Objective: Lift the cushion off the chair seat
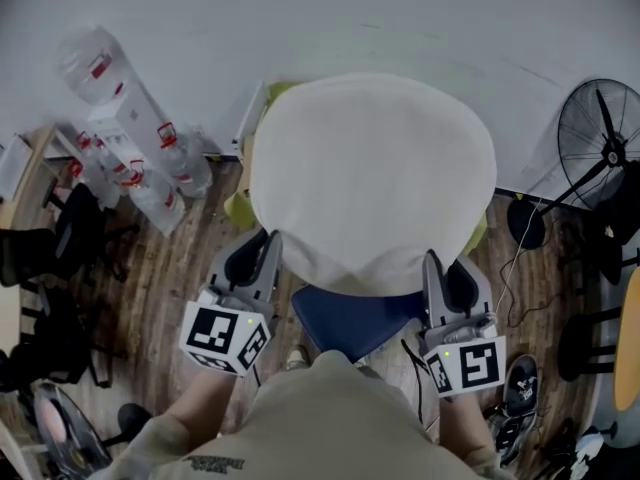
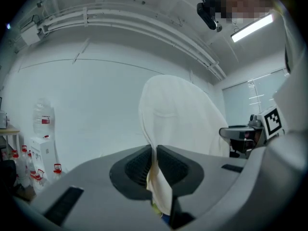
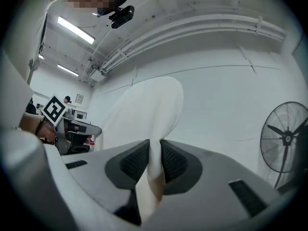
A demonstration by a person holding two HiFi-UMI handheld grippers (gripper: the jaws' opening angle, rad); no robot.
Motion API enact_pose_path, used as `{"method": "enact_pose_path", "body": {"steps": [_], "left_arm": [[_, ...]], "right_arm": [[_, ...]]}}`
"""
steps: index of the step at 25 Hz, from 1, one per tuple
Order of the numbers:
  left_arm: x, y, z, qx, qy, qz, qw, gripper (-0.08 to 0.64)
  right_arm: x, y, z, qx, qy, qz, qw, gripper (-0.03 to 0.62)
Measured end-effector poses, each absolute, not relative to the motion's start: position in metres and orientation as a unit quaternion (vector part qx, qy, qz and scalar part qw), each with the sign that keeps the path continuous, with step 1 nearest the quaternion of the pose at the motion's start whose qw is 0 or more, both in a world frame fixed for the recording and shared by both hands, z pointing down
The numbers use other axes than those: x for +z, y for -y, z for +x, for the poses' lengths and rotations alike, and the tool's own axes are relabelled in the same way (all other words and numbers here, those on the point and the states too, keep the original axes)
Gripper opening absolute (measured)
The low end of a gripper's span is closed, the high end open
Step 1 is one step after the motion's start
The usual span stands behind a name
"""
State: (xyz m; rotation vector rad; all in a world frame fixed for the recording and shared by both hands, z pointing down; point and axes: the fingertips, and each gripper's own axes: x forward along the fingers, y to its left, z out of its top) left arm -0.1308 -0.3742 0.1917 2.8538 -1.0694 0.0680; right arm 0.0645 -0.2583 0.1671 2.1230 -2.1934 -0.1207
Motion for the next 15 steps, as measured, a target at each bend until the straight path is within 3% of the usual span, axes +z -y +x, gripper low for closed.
{"method": "enact_pose_path", "body": {"steps": [15], "left_arm": [[0.186,0.364,-0.115,0.031,0.341,0.939,0.033,0.055]], "right_arm": [[0.169,0.25,0.081,-0.034,0.714,0.699,0.03,0.083]]}}
